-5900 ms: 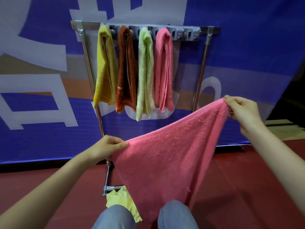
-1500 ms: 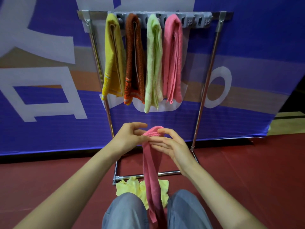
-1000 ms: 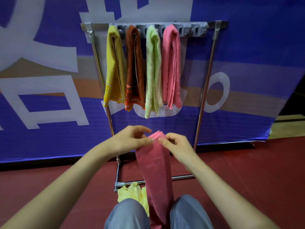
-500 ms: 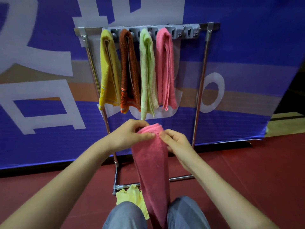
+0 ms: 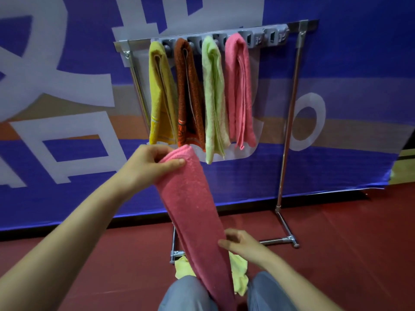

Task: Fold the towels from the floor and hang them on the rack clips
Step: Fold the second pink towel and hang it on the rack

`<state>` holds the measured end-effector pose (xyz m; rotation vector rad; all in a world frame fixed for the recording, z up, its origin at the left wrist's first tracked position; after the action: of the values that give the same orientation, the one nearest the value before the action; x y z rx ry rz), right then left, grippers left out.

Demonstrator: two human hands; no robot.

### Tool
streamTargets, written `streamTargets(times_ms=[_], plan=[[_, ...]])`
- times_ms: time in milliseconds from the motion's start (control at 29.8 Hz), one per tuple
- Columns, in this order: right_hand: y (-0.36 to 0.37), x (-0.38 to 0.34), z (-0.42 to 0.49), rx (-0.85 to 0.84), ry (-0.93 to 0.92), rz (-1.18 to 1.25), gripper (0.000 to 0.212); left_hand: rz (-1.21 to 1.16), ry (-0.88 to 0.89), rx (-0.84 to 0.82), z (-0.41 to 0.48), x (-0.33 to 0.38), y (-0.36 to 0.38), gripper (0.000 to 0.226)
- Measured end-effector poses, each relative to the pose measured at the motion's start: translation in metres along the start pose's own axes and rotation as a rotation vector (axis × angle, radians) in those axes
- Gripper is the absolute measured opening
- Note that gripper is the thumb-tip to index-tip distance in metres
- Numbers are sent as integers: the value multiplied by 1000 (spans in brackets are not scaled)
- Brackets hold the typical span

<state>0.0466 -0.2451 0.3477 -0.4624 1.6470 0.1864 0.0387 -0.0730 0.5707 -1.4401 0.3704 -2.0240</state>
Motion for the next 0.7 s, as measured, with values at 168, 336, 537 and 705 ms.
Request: streamTargets(times_ms=[168,336,537,705], plan=[[-1,-2,5,72,-28,49,19,106,-28,111,5,-28,-34,8],[-19,-36,4,118,-126,130,18,259,-140,168,-1,-76,-49,13],[-28,-93,-4,54,-199,141,19,224,-274,-50,-37,-111,7,15],[-25,-130,-18,-46,-207,42,16,-236,-117,-322,-52,-38,73,29]])
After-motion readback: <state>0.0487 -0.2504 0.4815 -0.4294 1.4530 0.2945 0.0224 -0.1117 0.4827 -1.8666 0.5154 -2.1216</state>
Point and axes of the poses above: each hand's wrist, its own z-axis towards the middle knuckle, its own y-axis out of the palm, x = y × z, the point moved 5 cm from there along z, towards the middle knuckle, and after that the axes turned 10 degrees about x, right-handed, at the moved point
